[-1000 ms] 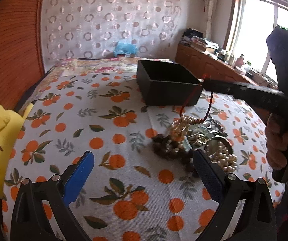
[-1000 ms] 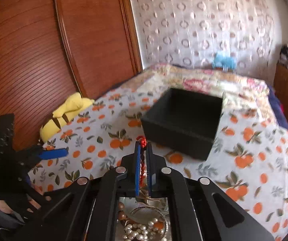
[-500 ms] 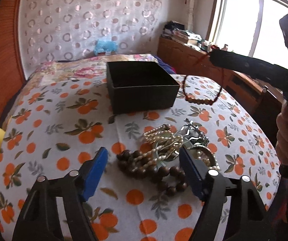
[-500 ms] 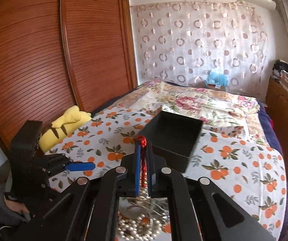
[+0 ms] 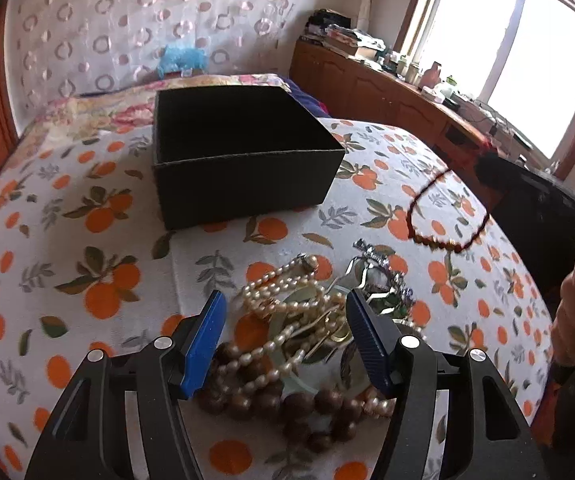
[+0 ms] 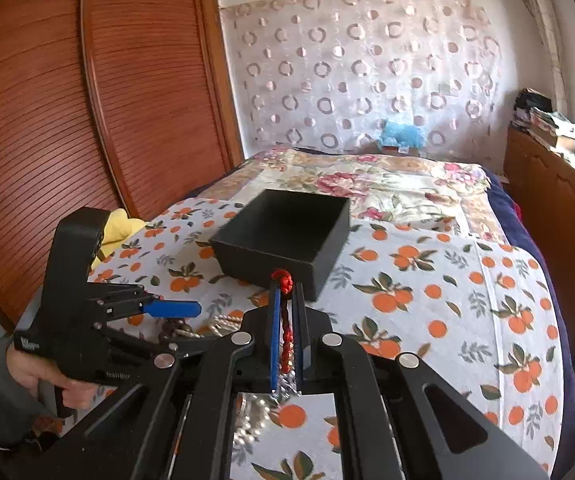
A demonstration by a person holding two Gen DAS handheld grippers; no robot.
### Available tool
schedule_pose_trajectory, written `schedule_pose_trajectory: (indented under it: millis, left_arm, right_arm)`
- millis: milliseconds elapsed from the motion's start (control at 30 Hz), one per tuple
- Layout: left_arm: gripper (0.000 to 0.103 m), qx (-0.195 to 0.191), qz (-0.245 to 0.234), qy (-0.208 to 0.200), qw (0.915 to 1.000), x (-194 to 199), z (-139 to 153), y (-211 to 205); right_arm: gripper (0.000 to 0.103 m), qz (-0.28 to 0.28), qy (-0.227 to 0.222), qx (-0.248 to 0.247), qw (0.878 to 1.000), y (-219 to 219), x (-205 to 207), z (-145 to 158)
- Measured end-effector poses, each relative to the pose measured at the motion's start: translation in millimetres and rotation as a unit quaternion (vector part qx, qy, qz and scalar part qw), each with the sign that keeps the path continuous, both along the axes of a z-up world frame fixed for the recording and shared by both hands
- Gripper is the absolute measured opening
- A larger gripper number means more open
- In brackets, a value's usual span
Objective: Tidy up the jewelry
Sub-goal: 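Grasp the pearl necklace with the left tool while the right tool holds the red bracelet, then carry both items over the black box and open both tools to drop them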
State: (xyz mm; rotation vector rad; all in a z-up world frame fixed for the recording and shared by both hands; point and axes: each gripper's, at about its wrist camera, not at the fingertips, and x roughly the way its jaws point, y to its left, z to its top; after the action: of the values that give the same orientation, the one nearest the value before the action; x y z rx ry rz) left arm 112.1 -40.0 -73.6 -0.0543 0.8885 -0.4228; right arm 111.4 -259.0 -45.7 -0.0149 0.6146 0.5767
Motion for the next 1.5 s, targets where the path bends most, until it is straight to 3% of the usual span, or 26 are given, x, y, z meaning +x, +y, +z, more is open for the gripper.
schedule_pose_trajectory:
  millis: [200, 333, 433, 500, 567, 1000, 1500]
  left_arm:
    - [0.040, 0.004, 0.000, 0.010, 0.9999, 4, -5, -5]
    - [0.033, -0.002, 0.004, 0.006, 1.0000, 0, -5, 2]
    - [0.022, -0.006, 0.001, 0.002, 1.0000, -3, -3, 5]
    - [0.007, -0.007, 0.002, -0.003, 1.0000, -5, 0, 8]
    - [0.004, -0.013, 0.009, -0.006, 0.9999, -6, 4, 14]
    - [0.004, -0.016, 0.023, -0.063, 0.9976, -16, 50, 28]
    - [0.004, -0.018, 0.021, -0.150, 0.9883, -22, 136, 23]
  right_arm:
    - [0.006, -0.013, 0.008, -0.001, 1.000, -12, 0, -8]
    - [0.006, -0.018, 0.010, -0.002, 1.000, -15, -2, -10]
    - [0.006, -0.016, 0.013, -0.004, 1.000, -12, -1, -12]
    - [0.006, -0.014, 0.012, -0.007, 1.000, -9, -1, -12]
    - [0.006, -0.011, 0.011, -0.008, 1.000, -6, -2, -13]
    - [0.006, -0.004, 0.002, -0.011, 1.000, 2, -5, -7]
    - [0.006, 0.003, -0.032, -0.008, 0.999, 7, -6, 26]
